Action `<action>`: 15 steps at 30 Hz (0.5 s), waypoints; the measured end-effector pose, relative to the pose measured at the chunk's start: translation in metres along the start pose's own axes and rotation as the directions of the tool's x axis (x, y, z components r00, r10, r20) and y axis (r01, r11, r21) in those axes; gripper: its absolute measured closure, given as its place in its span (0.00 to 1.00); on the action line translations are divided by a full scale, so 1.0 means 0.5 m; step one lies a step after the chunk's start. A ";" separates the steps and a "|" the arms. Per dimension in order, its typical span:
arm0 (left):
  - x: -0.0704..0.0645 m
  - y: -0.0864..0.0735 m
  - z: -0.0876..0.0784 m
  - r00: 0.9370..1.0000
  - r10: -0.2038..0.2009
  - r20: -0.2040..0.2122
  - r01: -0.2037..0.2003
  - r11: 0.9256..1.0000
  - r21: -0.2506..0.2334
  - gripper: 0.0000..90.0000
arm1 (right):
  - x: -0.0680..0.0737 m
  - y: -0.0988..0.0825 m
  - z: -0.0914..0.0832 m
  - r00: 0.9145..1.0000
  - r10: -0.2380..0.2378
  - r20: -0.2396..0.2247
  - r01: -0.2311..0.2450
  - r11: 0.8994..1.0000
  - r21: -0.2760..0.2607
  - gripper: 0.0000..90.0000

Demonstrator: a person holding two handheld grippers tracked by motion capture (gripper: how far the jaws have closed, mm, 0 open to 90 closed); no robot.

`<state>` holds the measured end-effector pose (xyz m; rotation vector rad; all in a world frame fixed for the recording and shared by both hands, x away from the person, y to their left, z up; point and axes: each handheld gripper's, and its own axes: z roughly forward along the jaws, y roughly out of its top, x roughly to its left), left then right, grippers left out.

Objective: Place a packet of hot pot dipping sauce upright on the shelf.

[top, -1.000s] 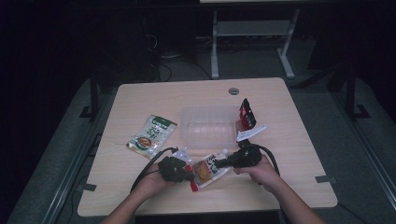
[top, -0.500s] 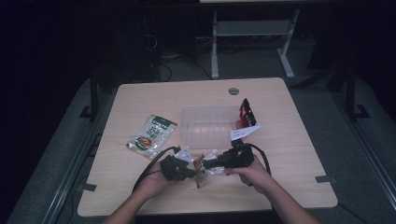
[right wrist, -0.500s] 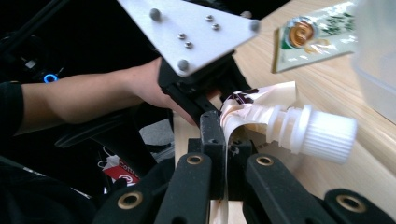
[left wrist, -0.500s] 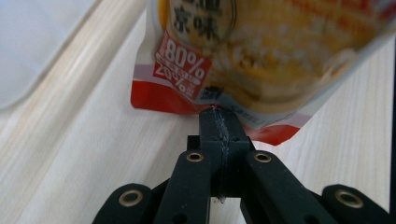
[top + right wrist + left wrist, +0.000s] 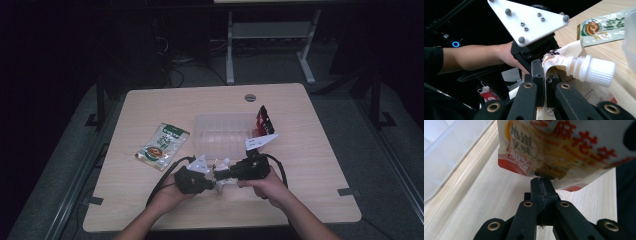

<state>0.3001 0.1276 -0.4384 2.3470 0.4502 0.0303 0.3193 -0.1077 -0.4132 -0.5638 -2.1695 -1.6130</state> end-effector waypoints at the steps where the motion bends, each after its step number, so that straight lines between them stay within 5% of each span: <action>1: 0.001 -0.001 -0.002 1.000 -0.005 0.004 0.005 1.000 -0.003 0.94 | -0.001 0.000 -0.002 1.000 -0.007 0.006 0.007 1.000 0.001 0.99; 15: 0.006 -0.008 -0.033 0.999 -0.025 0.027 0.026 0.999 -0.027 0.73 | -0.008 0.003 -0.028 0.999 -0.004 0.039 0.005 1.000 -0.027 0.99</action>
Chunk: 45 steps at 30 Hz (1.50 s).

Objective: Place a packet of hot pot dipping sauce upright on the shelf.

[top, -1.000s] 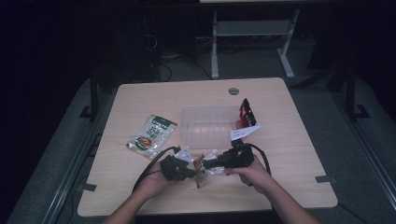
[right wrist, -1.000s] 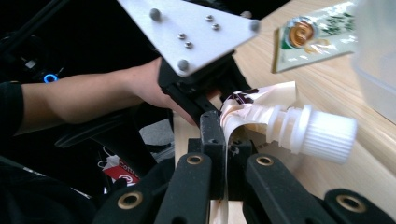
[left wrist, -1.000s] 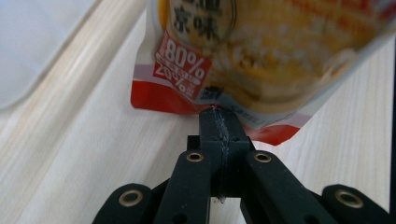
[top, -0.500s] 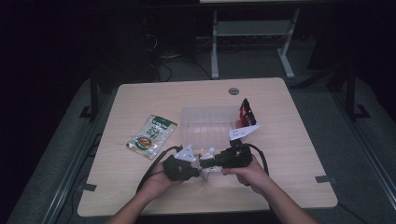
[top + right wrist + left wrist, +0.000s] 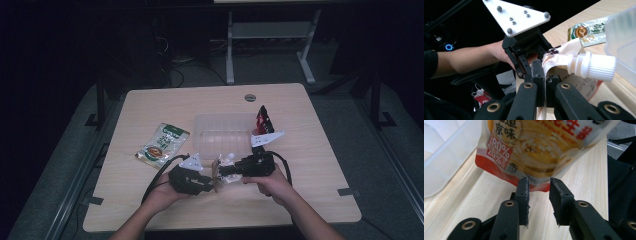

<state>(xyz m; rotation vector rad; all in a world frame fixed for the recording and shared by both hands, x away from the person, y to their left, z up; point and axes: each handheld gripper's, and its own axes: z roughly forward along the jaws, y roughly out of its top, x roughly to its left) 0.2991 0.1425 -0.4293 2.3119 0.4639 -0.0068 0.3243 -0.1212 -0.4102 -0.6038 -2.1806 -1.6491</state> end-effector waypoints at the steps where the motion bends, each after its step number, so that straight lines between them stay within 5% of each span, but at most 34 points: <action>1: 0.000 -0.001 -0.004 1.000 -0.001 -0.004 0.001 1.000 -0.002 0.70 | 0.000 0.001 -0.002 1.000 0.002 -0.001 -0.002 1.000 -0.003 0.99; 11: -0.005 -0.047 -0.053 0.999 -0.029 -0.031 0.029 1.000 -0.005 0.52 | 0.006 0.004 -0.014 1.000 -0.006 0.008 0.006 1.000 -0.011 0.99; 19: -0.015 -0.112 -0.081 0.997 -0.031 -0.064 0.034 0.998 0.050 0.41 | 0.013 0.013 -0.023 1.000 -0.018 0.020 0.018 1.000 0.002 0.99; 28: 0.010 -0.121 -0.086 0.992 -0.070 -0.103 0.074 0.997 0.031 0.23 | 0.017 0.031 -0.037 0.999 -0.032 0.041 0.032 0.999 0.006 0.99; 45: 0.012 -0.122 -0.084 0.994 -0.063 -0.090 0.067 0.997 0.043 0.23 | 0.013 0.098 -0.086 0.993 -0.069 0.094 0.074 0.996 -0.057 0.99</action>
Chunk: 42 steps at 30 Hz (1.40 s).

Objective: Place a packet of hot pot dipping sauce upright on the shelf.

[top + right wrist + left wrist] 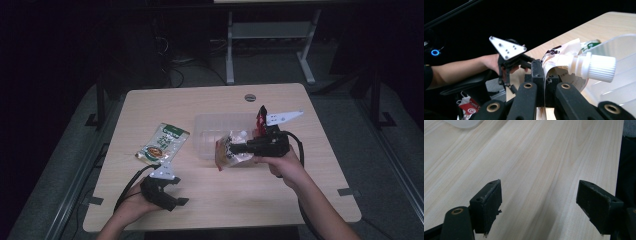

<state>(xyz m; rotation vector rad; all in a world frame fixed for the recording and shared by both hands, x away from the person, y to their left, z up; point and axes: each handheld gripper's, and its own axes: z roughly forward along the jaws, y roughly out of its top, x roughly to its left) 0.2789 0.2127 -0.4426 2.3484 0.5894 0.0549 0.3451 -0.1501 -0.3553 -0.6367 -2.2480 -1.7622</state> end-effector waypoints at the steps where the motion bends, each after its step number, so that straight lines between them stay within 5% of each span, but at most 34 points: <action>1: -0.001 0.000 0.000 1.000 -0.006 -0.001 0.006 1.000 -0.007 0.23 | -0.003 0.003 -0.002 1.000 -0.001 0.004 0.001 1.000 -0.005 0.99; 22: 0.003 -0.001 -0.001 1.000 -0.010 0.002 0.010 1.000 -0.003 0.23 | -0.078 0.046 -0.041 0.995 0.020 0.101 -0.014 0.998 -0.064 0.99; 42: 0.004 -0.002 0.001 1.000 -0.021 0.004 0.021 1.000 -0.003 0.23 | -0.126 0.006 -0.049 0.983 0.066 0.171 -0.060 0.997 -0.040 0.99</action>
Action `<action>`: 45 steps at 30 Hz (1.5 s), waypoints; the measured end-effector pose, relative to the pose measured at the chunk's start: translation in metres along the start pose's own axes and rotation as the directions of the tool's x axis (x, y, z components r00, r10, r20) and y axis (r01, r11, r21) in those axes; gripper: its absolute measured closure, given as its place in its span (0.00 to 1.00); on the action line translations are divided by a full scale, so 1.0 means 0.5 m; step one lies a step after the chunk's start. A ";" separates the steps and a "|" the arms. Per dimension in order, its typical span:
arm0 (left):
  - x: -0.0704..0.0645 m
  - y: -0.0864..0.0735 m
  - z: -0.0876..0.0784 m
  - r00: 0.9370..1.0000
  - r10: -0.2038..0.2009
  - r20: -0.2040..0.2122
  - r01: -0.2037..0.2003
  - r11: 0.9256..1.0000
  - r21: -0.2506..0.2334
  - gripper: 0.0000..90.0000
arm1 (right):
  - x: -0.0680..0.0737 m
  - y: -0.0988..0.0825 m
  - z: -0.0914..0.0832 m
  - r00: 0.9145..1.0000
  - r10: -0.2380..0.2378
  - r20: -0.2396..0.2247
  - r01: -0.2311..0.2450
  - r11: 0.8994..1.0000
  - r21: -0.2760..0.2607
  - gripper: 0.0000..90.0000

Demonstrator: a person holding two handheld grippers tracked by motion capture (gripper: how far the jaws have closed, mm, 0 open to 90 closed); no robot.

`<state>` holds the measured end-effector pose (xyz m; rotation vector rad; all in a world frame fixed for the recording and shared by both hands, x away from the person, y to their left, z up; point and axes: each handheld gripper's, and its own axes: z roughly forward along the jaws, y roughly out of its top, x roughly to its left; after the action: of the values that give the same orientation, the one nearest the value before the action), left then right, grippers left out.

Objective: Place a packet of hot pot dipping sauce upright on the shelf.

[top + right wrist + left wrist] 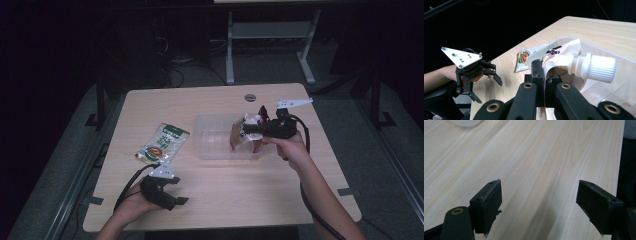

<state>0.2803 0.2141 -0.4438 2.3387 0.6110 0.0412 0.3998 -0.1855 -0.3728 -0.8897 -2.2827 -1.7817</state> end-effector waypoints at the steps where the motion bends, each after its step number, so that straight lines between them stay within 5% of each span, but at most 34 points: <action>1: 0.000 0.000 0.000 1.000 0.000 0.000 0.000 1.000 0.000 0.23 | -0.001 -0.001 0.001 1.000 -0.002 0.000 0.002 1.000 -0.001 0.99; 31: 0.000 0.000 0.004 1.000 0.011 0.005 -0.011 1.000 0.019 0.23 | -0.013 -0.038 0.053 0.998 0.002 0.069 -0.007 0.997 0.077 0.98; 45: 0.000 0.000 0.005 1.000 0.009 0.004 -0.009 1.000 0.018 0.23 | -0.009 -0.033 0.043 0.997 -0.002 0.076 -0.002 0.999 0.045 0.94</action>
<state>0.2808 0.2124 -0.4456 2.3588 0.6009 0.0356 0.4007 -0.1698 -0.3953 -0.9656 -2.3587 -1.7174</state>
